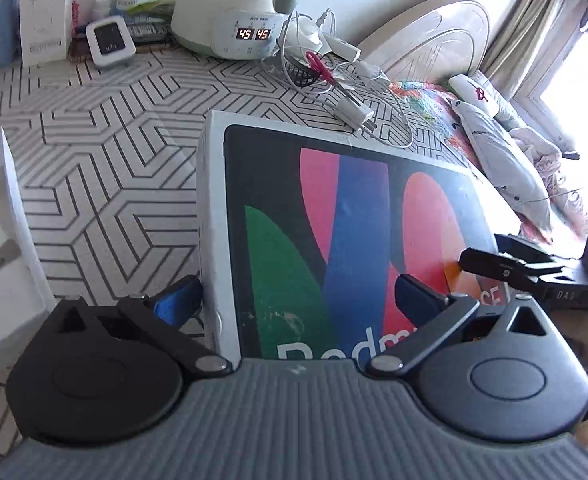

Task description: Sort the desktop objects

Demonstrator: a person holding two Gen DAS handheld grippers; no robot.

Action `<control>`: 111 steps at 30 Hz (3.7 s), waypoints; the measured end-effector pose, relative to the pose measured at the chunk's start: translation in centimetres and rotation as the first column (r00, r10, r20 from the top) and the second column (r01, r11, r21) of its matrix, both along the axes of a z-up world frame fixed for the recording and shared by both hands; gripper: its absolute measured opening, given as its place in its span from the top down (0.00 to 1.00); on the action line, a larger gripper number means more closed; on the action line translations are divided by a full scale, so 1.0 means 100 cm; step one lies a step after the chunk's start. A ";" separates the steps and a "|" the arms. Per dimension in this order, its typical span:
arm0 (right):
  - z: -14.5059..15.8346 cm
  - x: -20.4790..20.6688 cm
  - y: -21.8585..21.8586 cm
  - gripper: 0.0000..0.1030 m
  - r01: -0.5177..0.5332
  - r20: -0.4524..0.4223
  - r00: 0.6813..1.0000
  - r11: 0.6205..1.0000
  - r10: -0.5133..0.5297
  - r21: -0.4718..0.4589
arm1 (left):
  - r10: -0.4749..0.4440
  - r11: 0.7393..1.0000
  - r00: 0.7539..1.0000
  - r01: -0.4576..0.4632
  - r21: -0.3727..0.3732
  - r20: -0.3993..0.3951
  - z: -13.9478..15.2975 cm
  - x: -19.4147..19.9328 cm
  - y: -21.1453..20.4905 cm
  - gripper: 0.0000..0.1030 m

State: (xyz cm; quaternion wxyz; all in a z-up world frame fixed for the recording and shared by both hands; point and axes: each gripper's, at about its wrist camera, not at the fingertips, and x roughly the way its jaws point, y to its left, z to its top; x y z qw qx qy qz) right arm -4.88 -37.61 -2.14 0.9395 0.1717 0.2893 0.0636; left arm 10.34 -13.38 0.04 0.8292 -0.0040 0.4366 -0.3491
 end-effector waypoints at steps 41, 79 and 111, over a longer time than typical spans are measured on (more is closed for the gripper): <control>-0.005 0.097 0.057 0.11 -0.173 -0.097 0.974 0.948 0.205 0.266 | 0.123 0.951 0.990 -0.136 -0.279 -0.064 -0.005 -0.029 0.127 0.00; -0.002 0.258 0.212 0.19 -0.359 -0.205 0.876 0.875 0.436 0.325 | 0.602 0.753 0.789 -0.613 -0.240 -0.123 -0.007 0.040 0.307 0.00; 0.013 0.250 0.270 0.21 -0.402 -0.231 0.884 0.913 0.407 0.069 | 0.604 0.776 0.790 -0.614 -0.146 -0.106 -0.013 0.057 0.320 0.00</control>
